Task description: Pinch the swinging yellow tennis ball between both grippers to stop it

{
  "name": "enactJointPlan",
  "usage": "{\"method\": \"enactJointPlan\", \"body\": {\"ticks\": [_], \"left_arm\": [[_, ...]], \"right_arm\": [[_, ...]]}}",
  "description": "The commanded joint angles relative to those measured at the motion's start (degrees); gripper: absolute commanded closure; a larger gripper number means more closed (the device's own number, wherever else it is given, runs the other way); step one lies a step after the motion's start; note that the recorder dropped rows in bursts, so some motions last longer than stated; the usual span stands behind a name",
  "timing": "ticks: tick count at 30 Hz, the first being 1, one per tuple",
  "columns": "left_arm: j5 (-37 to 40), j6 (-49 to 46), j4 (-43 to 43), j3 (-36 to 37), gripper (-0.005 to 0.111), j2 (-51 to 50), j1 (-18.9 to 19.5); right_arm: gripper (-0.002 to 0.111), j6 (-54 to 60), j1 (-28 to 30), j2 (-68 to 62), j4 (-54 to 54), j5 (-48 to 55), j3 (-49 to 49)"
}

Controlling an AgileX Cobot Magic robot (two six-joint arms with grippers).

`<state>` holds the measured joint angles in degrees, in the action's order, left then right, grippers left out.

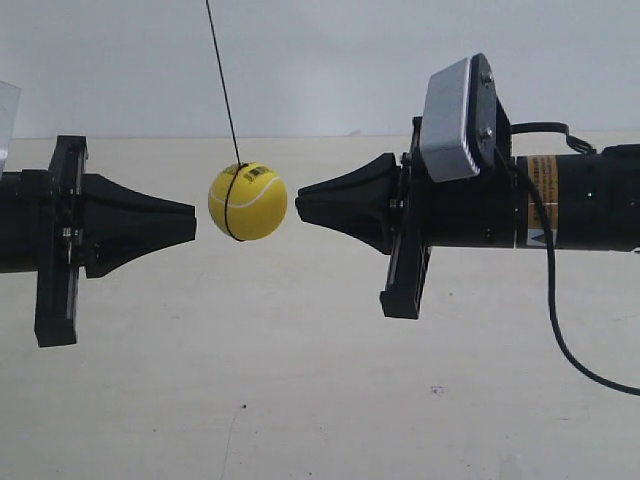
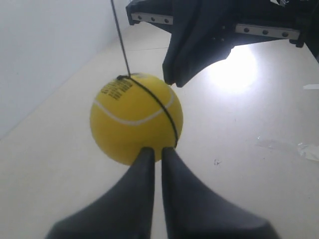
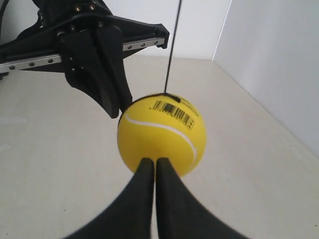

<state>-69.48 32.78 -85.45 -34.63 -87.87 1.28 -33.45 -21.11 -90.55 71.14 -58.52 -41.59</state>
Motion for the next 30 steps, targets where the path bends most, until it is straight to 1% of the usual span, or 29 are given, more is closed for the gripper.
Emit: {"method": "enactJointPlan", "body": {"ticks": [1,30], "left_arm": [[-0.49,-0.47,0.74,-0.41,0.102,-0.09,-0.40],[-0.49,-1.56,2.10,-0.41,0.102,-0.09,-0.61]], "right_arm": [[0.108,0.63,-0.08,0.02,-0.17,0.35,-0.38],[0.108,2.06,-0.08,0.02,-1.38,-0.11,-0.38]]}}
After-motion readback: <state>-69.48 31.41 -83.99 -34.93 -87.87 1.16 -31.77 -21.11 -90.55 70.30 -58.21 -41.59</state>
